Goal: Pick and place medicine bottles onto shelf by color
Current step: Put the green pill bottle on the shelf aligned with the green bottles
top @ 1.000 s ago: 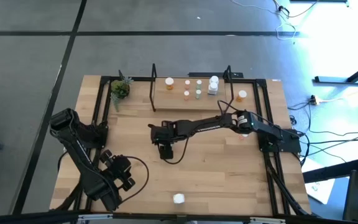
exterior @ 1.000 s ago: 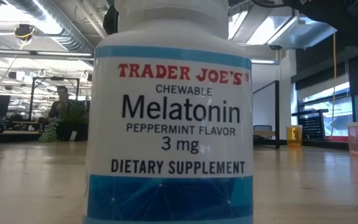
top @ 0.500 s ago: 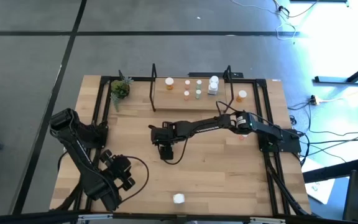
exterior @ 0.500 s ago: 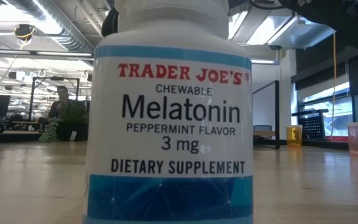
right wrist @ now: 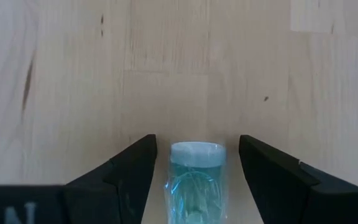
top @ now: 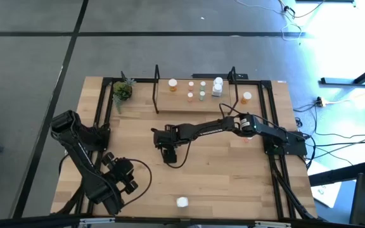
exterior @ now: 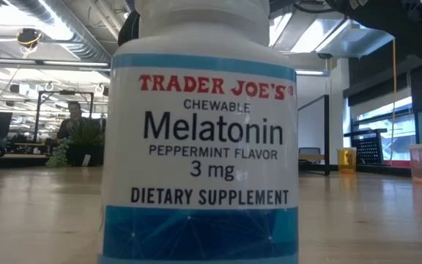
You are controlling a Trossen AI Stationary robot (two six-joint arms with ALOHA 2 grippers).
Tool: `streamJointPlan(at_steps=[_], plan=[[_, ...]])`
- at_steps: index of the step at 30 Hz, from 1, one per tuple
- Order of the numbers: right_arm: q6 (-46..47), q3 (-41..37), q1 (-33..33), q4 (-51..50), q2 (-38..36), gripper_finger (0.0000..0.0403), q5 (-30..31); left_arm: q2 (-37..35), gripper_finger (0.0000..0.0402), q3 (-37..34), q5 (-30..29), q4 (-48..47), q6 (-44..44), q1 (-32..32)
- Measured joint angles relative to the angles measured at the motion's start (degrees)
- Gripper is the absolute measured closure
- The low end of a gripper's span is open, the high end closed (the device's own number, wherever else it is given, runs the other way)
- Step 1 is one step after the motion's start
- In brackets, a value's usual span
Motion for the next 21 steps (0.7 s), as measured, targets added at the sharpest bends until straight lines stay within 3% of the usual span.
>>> streamJointPlan(at_steps=[12,21], plan=[[1.1,-0.02,0.08,0.77,0.13,0.0287,-0.3,0.02,0.0207,0.0,0.0,0.02,0.0,0.0],[-0.44,-0.11,0.06,1.27,0.11,0.0271,0.09,0.02,0.0207,0.0,0.0,0.02,0.0,0.0]])
